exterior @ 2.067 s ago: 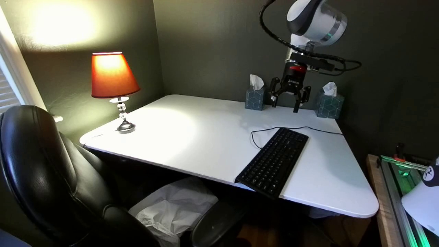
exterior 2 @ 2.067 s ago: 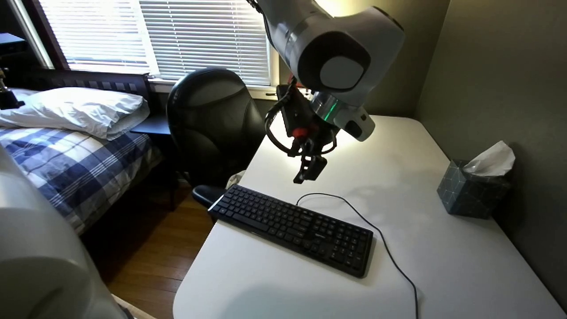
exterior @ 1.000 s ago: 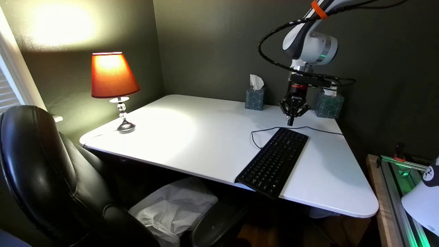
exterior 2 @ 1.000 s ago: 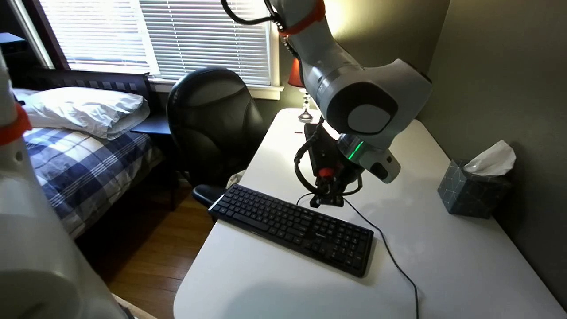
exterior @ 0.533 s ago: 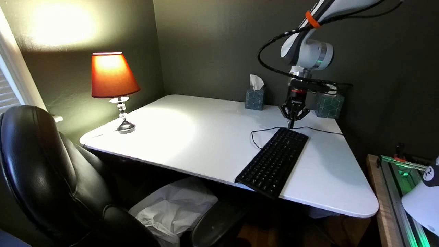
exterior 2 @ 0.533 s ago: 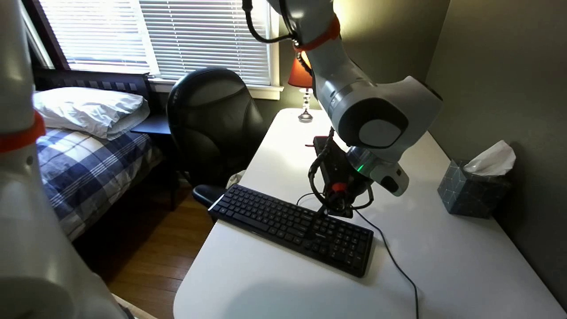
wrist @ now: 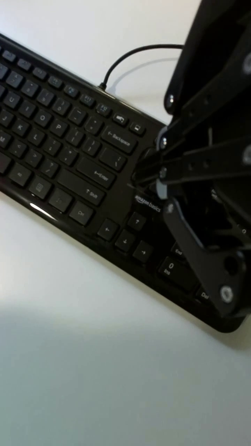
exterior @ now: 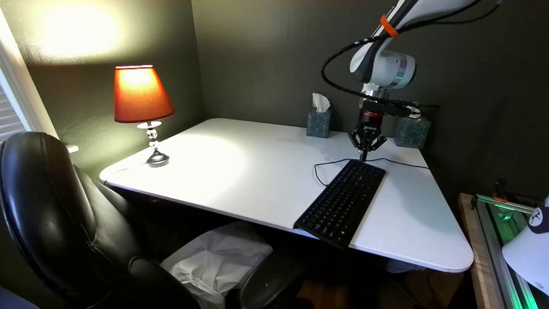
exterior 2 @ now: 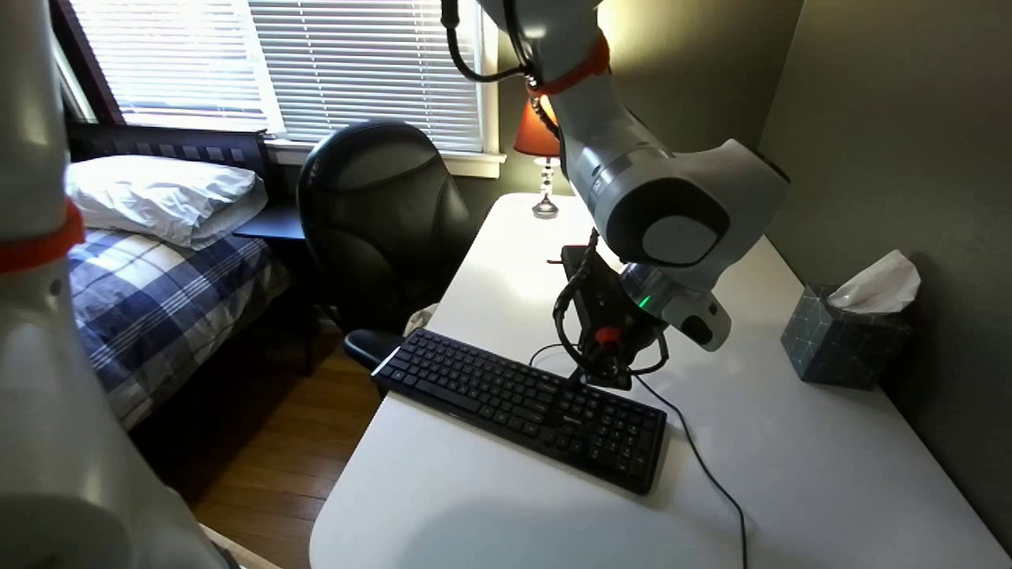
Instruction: Press a key on the right side of the keyboard
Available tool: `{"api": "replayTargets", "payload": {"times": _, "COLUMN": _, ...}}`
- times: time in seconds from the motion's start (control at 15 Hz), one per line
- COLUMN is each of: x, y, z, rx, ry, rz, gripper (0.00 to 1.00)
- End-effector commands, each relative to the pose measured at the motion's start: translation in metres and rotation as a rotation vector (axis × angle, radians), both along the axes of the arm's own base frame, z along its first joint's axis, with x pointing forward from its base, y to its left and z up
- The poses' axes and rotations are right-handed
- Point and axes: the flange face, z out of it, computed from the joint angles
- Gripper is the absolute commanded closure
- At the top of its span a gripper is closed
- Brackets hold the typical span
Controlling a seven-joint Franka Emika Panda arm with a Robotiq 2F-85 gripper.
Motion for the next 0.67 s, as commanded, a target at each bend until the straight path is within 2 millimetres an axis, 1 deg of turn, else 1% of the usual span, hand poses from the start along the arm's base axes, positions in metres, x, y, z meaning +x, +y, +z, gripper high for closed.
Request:
{"api": "replayTargets", "payload": {"times": 0.0, "x": 0.013, "y": -0.004, "z": -0.016, "rx": 0.023, "ry": 0.022, "rz": -0.014, "gripper": 1.0}}
{"api": "replayTargets", "payload": {"times": 0.33, "x": 0.031, "y": -0.004, "z": -0.034, "rx": 0.027, "ry": 0.034, "rz": -0.009, "gripper": 1.0}}
{"api": "replayTargets", "payload": {"times": 0.6, "x": 0.041, "y": -0.006, "z": -0.044, "rx": 0.025, "ry": 0.047, "rz": -0.009, "gripper": 1.0}}
